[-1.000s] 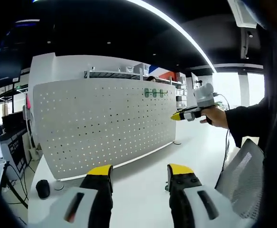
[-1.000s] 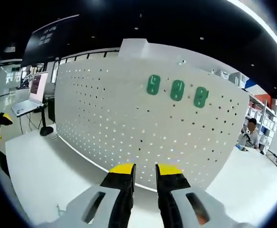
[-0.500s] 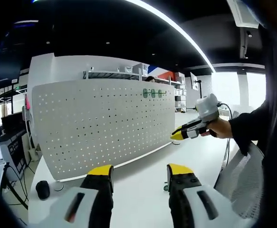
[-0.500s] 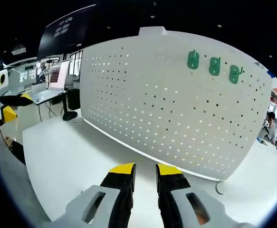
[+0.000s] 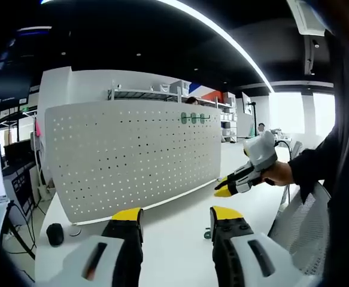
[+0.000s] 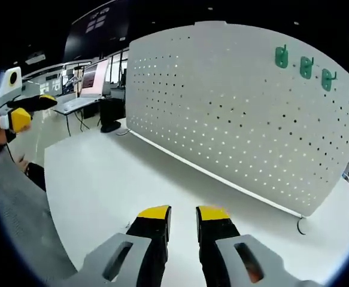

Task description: Insert the hook assembly into the mounting plate slot until the hook locks in place.

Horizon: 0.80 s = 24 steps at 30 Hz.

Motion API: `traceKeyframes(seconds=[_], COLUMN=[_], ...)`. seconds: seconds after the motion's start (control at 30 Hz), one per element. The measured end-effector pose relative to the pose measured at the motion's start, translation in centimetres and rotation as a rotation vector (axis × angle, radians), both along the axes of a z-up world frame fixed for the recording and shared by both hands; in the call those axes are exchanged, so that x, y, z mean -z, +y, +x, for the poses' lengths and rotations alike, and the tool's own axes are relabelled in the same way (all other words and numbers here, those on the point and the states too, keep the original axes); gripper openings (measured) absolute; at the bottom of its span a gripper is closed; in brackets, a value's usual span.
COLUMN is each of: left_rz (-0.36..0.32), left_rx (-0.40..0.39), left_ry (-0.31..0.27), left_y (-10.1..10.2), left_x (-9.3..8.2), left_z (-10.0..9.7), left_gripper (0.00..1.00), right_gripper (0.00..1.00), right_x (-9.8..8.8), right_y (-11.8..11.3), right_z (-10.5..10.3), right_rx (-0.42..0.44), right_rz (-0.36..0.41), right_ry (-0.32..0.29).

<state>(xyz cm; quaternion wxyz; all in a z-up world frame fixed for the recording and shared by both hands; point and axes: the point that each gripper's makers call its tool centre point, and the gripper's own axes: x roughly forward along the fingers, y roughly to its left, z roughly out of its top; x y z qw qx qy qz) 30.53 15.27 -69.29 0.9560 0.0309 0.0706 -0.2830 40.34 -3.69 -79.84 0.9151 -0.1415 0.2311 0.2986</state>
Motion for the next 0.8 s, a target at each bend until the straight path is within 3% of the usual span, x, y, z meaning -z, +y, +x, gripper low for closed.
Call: traceKeyframes(seconds=[0.8], left_rz=[-0.005], left_rx=[0.006], left_ry=[0.011], left_y=[-0.1], left_x=[0.2], left_z=[1.3], left_gripper=[0.46], right_gripper=[0.15], right_x=[3.4], right_y=[1.4], right_z=[-1.0], right_rx=[-0.075], right_rz=[-0.038], right_ry=[0.094])
